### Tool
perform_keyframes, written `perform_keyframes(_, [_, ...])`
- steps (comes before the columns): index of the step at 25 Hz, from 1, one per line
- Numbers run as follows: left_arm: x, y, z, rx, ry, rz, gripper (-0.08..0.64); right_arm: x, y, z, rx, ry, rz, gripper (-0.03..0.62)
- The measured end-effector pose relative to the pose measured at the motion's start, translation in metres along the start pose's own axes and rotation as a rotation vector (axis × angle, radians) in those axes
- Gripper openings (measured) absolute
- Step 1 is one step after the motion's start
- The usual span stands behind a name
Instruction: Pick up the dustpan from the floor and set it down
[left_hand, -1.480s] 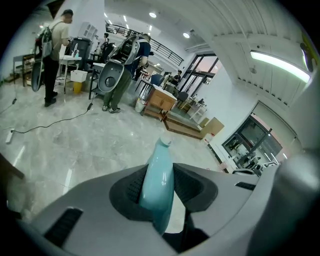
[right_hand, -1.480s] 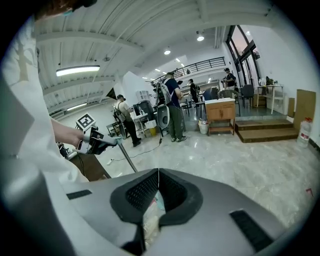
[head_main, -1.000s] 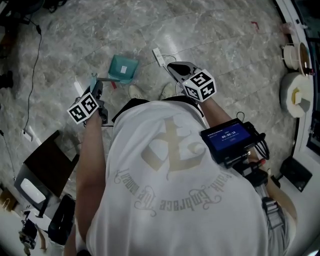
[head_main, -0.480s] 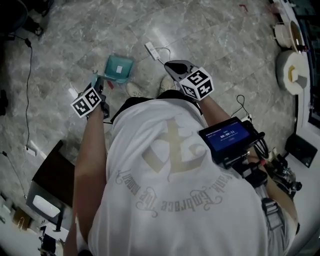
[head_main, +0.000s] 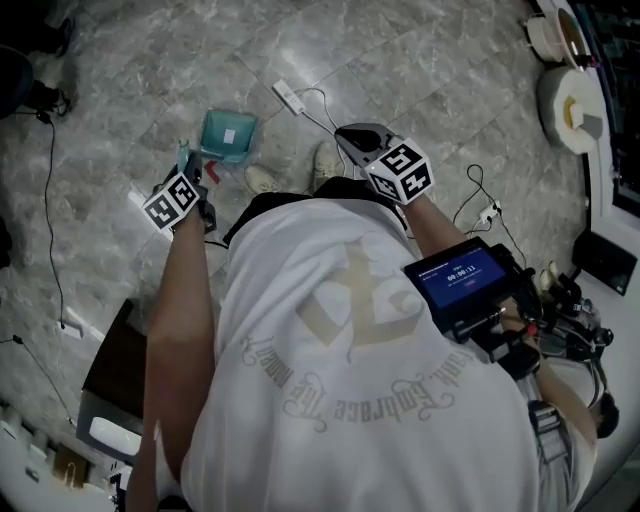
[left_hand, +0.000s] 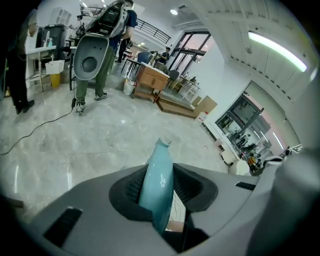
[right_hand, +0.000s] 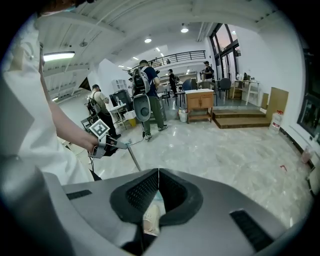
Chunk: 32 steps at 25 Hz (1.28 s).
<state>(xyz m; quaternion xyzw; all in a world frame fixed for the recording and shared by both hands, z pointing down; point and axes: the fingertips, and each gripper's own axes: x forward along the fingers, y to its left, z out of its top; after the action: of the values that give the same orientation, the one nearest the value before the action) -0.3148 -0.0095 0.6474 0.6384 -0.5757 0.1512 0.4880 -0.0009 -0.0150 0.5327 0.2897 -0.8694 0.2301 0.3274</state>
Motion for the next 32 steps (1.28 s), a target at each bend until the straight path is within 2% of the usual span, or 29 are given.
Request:
perform_keyframes(8, [0.013,0.013,0.001,0.033,0.016,0.024,0.124,-0.001,0.001,0.002,-0.028,0.006,-0.005,0.017])
perform_keyframes(18, [0.0,0.033,-0.016,0.003,0.037,0.068,0.128,0.007,0.013,0.007,-0.048,0.012,0.038,0.017])
perform_keyframes(24, [-0.01,0.045,-0.025,0.011,0.039,0.104,0.218,0.009,0.014,0.016,-0.084,0.006,0.047,0.017])
perform_keyframes(29, [-0.026,0.046,-0.029,0.026,0.024,0.103,0.245,0.013,0.019,0.021,-0.104,0.001,0.067,0.017])
perform_keyframes(32, [-0.031,0.043,-0.017,0.048,0.011,0.106,0.245,0.021,0.017,0.034,-0.117,-0.01,0.091,0.017])
